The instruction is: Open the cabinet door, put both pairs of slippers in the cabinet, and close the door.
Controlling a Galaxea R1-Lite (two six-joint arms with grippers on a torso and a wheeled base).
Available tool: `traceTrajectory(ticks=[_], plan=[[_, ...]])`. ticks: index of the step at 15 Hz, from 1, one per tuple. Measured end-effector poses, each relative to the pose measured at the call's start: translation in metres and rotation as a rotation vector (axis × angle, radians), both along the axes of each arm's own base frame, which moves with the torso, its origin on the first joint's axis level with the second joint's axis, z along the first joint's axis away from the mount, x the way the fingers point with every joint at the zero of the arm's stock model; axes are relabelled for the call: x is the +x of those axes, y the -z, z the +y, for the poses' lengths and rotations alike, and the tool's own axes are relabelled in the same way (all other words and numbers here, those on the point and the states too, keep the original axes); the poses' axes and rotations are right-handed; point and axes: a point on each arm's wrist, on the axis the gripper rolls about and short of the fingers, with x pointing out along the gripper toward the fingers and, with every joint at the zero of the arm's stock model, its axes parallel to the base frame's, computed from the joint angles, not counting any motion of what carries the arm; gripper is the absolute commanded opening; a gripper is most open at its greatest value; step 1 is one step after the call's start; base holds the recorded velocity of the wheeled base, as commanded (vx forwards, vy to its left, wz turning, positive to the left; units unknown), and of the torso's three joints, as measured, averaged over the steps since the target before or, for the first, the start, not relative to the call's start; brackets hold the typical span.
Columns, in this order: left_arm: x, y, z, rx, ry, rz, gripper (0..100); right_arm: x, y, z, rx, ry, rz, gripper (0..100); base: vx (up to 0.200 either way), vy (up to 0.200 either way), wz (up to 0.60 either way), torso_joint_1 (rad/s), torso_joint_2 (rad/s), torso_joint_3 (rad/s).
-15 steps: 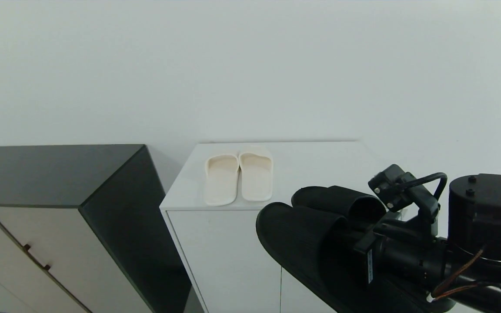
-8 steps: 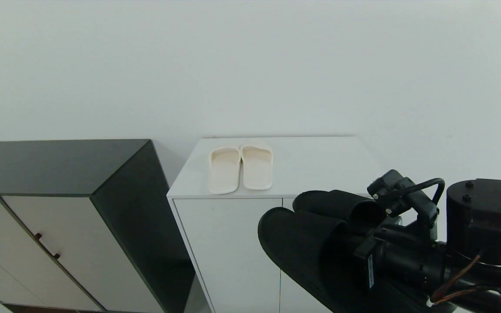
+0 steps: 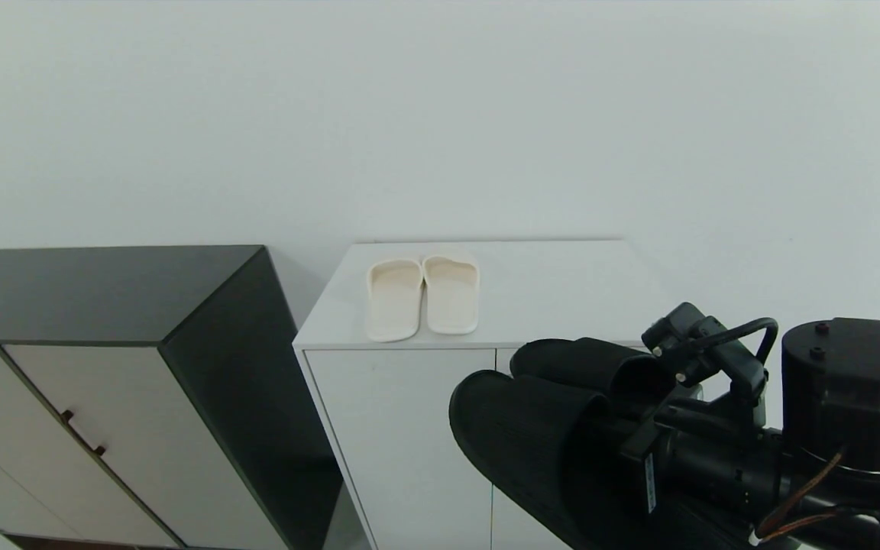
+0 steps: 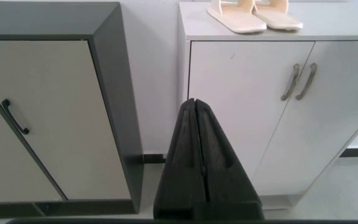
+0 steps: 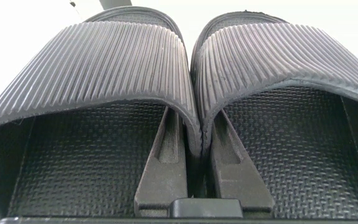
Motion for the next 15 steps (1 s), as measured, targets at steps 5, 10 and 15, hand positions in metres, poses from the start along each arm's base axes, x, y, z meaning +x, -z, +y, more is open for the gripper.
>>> traceTrajectory(ticks=[5, 10, 15], plan=[[0.0000, 0.0000, 0.0000, 0.000, 0.000, 0.000, 0, -0.0005, 0.0023, -0.0007, -0.006, -0.006, 0.006, 0, 0.000, 0.000, 0.00, -0.167, 0.38, 0.220], [0.0000, 0.0000, 0.0000, 0.000, -0.001, 0.000, 0, -0.0007, 0.0025, -0.0006, -0.005, -0.007, 0.007, 0, 0.000, 0.000, 0.00, -0.232, 0.55, 0.316], [0.0000, 0.0000, 0.0000, 0.000, 0.001, 0.000, 100, -0.0006, 0.0037, -0.0007, -0.009, -0.006, 0.010, 0, 0.000, 0.000, 0.00, -0.197, 0.52, 0.317]])
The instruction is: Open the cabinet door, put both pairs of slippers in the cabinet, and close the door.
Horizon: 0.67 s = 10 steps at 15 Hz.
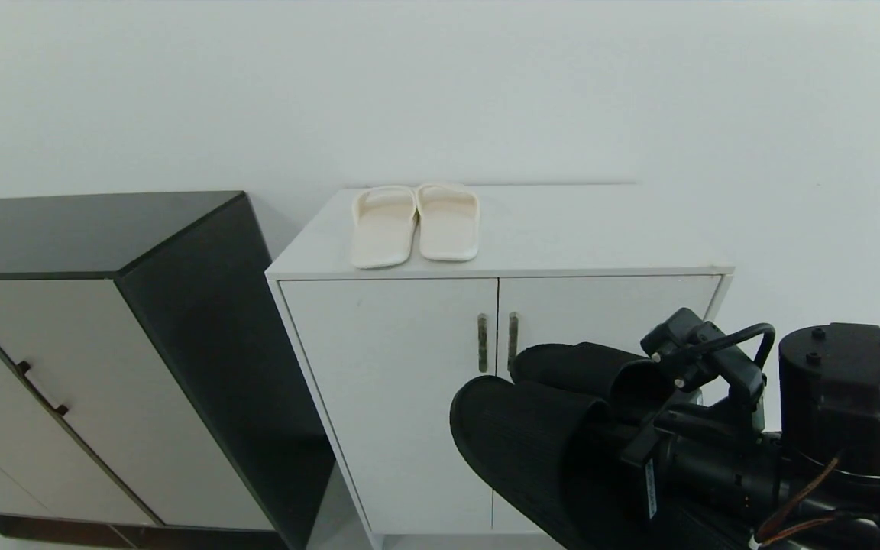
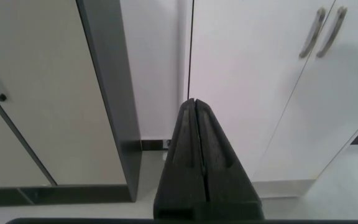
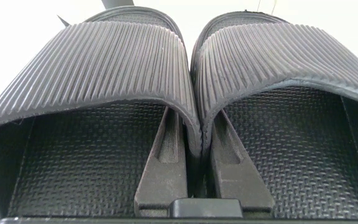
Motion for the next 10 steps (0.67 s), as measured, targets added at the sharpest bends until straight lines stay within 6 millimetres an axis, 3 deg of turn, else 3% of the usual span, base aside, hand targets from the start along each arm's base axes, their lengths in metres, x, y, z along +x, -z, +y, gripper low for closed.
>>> traceTrajectory(ticks=[10], plan=[[0.0000, 0.0000, 0.0000, 0.004, 0.001, 0.000, 100, -0.0015, 0.0048, -0.0017, -0.017, -0.004, 0.007, 0, 0.000, 0.000, 0.00, -0.149, 0.48, 0.329]])
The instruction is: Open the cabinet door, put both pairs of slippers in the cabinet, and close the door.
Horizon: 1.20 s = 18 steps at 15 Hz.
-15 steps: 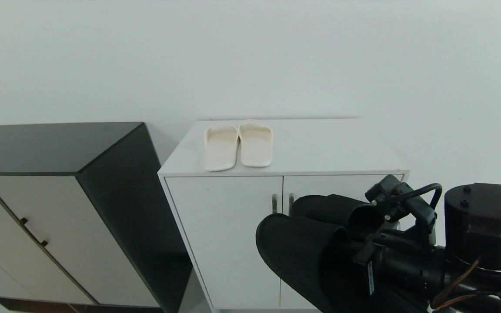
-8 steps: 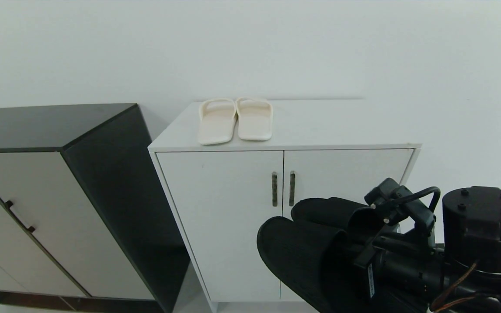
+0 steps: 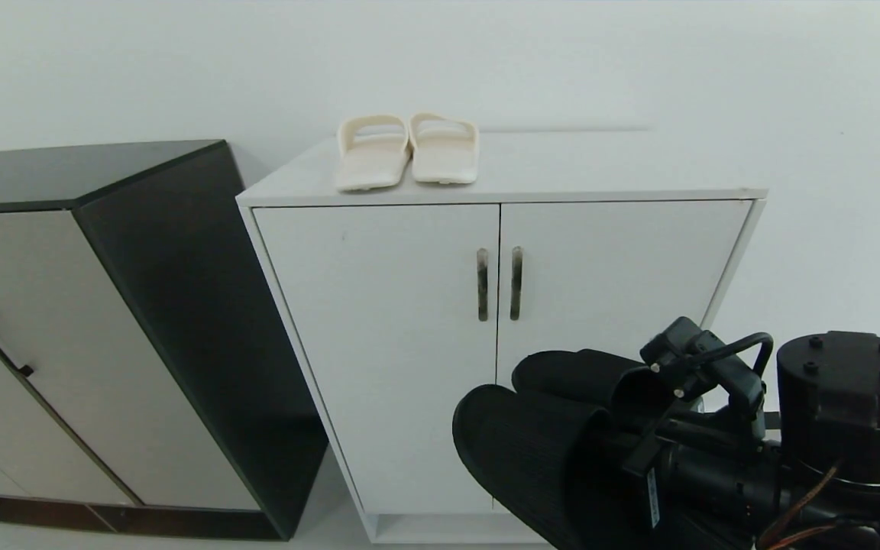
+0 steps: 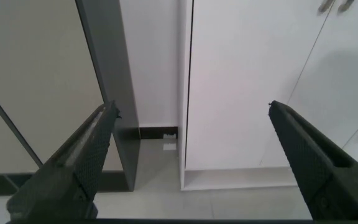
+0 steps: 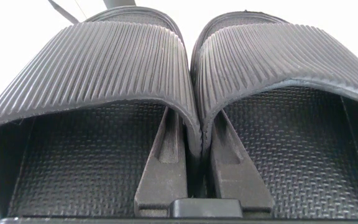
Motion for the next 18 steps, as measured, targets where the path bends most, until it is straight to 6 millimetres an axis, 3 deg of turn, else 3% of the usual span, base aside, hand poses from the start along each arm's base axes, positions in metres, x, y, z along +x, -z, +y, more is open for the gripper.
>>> traceTrajectory(ticks=[7, 12, 15, 18], plan=[[0.001, 0.000, 0.000, 0.019, 0.012, 0.020, 100, -0.002, 0.005, 0.000, -0.016, -0.013, 0.010, 0, 0.000, 0.000, 0.00, -0.062, 0.45, 0.378], [0.009, -0.010, -0.001, 0.145, 0.072, 0.093, 100, 0.000, 0.006, 0.002, -0.002, -0.014, -0.002, 0, 0.000, 0.000, 0.00, -0.003, 0.11, 0.096], [0.015, -0.061, -0.002, 0.008, 0.143, 0.055, 100, 0.000, 0.007, 0.001, -0.004, -0.014, 0.001, 0, 0.000, 0.000, 0.00, 0.000, 0.00, 0.000], [0.045, -0.110, -0.008, -0.069, 0.335, 0.076, 100, -0.001, 0.005, -0.001, 0.000, -0.009, -0.003, 0, 0.000, 0.000, 0.00, 0.000, 0.00, 0.000]])
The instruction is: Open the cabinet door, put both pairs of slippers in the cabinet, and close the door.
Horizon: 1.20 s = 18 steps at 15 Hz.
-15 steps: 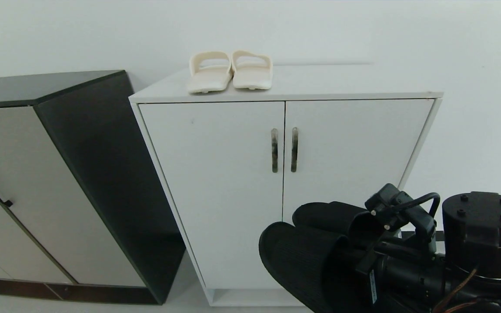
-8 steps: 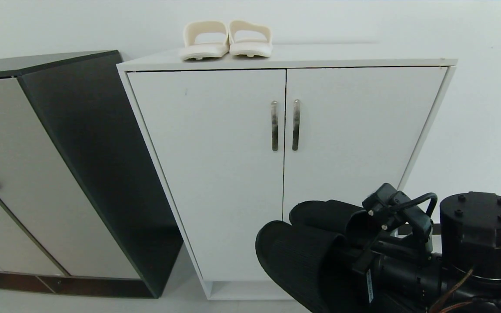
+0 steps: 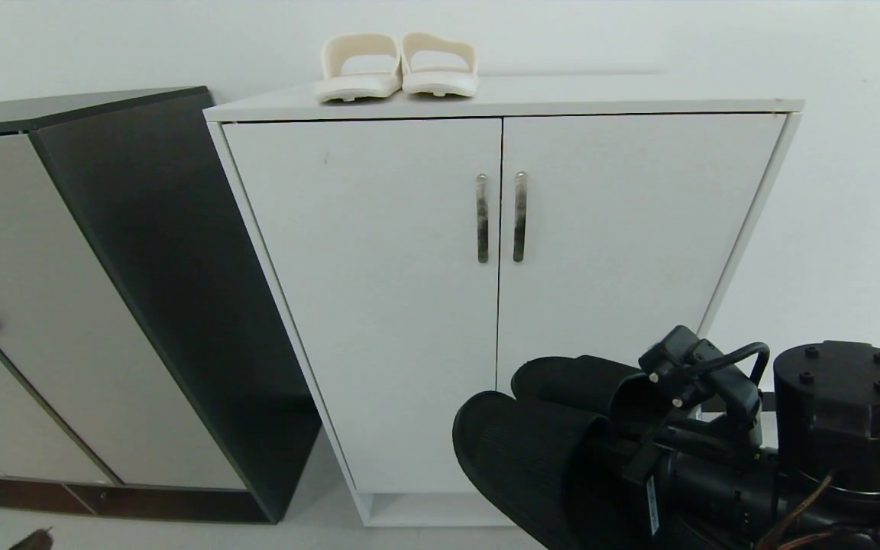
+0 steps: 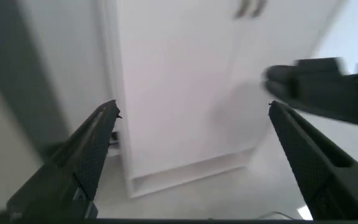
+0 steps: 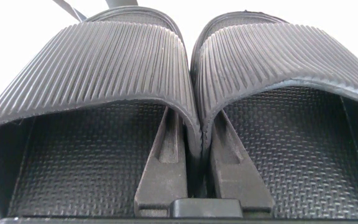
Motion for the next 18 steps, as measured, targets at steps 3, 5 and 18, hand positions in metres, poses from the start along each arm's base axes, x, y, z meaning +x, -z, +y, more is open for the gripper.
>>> traceTrajectory(ticks=[3, 5, 18], plan=[[0.051, -0.030, -0.009, -0.032, 0.192, 0.022, 100, -0.002, -0.002, -0.004, 0.007, 0.007, -0.007, 0, 0.000, 0.000, 0.00, 0.000, 0.00, 0.000], [0.086, -0.043, -0.025, -0.038, 0.324, 0.034, 100, -0.003, -0.002, -0.007, 0.006, 0.011, -0.006, 0, 0.000, 0.000, 0.00, 0.000, 0.00, 0.000], [0.199, -0.077, -0.198, -0.067, 0.727, -0.025, 100, -0.003, 0.000, -0.007, 0.008, -0.015, 0.005, 0, 0.000, 0.000, 0.00, 0.000, 0.00, 0.000]])
